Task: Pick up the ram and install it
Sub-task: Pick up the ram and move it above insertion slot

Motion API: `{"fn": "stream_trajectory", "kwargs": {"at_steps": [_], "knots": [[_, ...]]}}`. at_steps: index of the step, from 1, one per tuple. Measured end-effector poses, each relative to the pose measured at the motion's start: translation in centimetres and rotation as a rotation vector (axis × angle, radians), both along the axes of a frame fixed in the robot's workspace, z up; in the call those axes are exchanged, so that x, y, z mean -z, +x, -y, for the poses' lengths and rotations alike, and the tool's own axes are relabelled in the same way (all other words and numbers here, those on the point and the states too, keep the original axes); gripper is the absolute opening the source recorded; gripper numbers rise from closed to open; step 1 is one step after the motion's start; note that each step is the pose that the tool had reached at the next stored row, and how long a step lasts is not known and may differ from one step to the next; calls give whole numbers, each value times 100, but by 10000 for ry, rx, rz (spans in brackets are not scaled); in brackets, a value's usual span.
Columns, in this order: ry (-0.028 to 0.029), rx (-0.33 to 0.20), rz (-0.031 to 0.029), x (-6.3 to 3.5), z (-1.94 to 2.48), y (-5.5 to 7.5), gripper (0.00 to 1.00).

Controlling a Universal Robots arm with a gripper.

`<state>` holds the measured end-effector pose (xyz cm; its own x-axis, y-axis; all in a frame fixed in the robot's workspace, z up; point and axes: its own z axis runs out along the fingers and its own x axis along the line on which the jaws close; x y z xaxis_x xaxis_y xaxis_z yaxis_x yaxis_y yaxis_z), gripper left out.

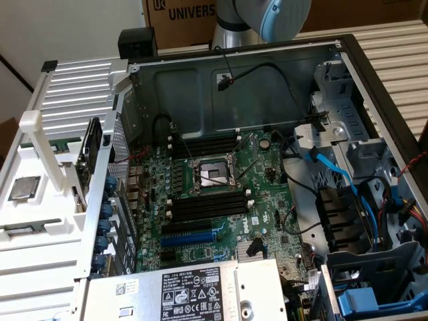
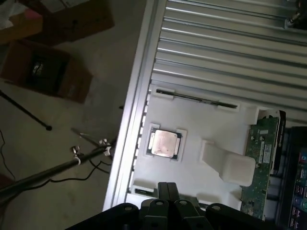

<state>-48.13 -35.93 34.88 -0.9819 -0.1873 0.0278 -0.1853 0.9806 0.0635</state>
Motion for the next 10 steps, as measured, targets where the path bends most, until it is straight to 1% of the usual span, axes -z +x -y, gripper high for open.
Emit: {"fn": "stream_trajectory", "kwargs": {"at_steps": [1, 2, 6, 7, 10], "knots": [[0, -77, 0, 18, 0, 0, 10], [3, -381, -9, 72, 7, 0, 10], [15, -1101, -10, 133, 7, 0, 10], [16, -1461, -10, 158, 7, 0, 10], [16, -2016, -10, 190, 7, 0, 10]]}}
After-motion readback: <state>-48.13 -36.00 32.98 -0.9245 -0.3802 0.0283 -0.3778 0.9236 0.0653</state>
